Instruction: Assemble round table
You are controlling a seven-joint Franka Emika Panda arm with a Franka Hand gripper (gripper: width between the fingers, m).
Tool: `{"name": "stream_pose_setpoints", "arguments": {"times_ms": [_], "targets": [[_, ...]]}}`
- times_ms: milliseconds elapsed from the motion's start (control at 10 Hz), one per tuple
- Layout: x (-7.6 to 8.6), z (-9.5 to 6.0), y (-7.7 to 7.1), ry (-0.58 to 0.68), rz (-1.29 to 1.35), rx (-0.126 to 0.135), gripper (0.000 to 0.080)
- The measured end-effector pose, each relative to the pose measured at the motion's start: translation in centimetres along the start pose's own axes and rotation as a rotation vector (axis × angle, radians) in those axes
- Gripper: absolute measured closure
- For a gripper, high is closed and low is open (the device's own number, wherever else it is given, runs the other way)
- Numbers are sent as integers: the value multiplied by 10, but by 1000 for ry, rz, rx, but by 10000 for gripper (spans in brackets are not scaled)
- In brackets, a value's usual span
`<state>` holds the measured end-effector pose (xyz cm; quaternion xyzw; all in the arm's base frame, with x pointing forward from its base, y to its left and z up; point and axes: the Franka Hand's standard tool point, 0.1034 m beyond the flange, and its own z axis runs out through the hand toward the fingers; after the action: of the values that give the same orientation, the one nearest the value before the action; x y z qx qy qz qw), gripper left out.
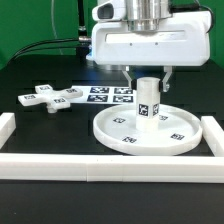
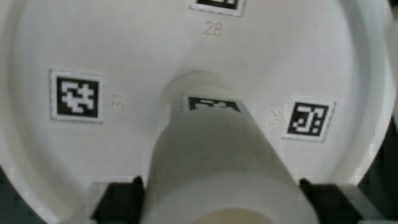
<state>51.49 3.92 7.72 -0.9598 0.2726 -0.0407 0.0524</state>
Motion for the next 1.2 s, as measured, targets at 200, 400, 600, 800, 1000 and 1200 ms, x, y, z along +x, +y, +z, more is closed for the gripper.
{"name": "stream_pose_setpoints", "arguments": {"times_ms": [200,400,600,800,1000,1200], "targets": [[0,0,0,-9,260,21,384],[0,0,0,-20,481,37,384],[0,0,0,-25,587,41,384],[-1,0,-1,-31,694,46,384],[1,0,2,-48,935,68,384],[0,0,1,-70,1147,89,384]]}}
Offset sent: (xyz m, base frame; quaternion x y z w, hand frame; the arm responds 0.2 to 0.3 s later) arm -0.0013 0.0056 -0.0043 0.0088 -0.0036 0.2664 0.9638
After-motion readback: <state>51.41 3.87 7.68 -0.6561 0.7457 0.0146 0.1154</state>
